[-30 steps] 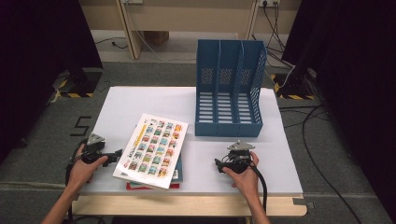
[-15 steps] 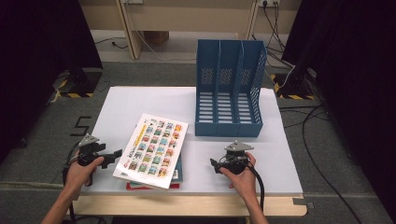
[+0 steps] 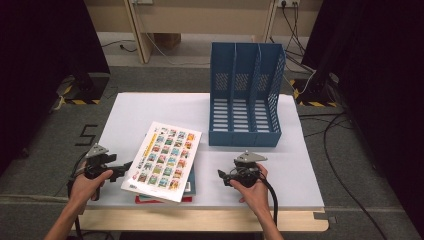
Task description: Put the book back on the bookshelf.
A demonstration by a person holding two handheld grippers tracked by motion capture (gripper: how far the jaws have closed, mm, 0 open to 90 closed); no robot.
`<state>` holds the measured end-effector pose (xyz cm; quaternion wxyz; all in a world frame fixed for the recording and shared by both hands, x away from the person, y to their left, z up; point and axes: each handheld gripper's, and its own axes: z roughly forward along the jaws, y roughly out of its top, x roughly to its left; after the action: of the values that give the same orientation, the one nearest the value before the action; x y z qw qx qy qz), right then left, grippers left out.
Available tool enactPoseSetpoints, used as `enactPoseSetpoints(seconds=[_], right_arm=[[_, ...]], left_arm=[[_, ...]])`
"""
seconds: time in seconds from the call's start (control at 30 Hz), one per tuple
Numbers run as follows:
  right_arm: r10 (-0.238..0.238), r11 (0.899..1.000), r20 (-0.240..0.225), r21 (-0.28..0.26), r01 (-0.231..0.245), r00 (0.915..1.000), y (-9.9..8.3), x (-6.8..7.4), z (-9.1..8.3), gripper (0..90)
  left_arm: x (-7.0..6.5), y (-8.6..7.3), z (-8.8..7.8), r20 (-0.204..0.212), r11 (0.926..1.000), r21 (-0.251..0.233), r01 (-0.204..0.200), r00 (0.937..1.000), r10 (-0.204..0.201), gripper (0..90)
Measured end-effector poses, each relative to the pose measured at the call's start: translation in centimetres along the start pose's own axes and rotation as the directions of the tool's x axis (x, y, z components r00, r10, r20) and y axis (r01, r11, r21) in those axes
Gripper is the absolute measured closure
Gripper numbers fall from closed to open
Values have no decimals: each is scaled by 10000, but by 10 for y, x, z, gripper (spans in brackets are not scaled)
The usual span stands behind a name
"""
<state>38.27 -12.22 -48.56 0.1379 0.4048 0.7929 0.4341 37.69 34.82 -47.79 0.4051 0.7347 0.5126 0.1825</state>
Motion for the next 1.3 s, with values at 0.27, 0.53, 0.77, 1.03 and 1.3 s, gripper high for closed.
enactPoseSetpoints(seconds=[0.27,0.53,0.77,1.03,1.3], right_arm=[[263,9990,-790,-335,-290,9965,11,12,4,224],[693,9961,-1757,-422,-779,9820,18,22,14,219],[952,9942,-2404,-255,-1043,9660,29,29,30,202],[1239,9913,-2624,-96,-1310,9570,33,31,42,196],[1663,9854,-3027,149,-1698,9385,38,30,57,165]], left_arm=[[-13,5,-11,-217,9982,266,-545,9982,550,353],[-20,5,-15,6,9969,399,-677,9977,677,402],[-34,3,-20,314,9898,738,-1219,9923,1199,349],[-44,3,-19,282,9838,899,-1551,9878,1531,363],[-50,1,-15,534,9833,881,-1594,9865,1551,277]])
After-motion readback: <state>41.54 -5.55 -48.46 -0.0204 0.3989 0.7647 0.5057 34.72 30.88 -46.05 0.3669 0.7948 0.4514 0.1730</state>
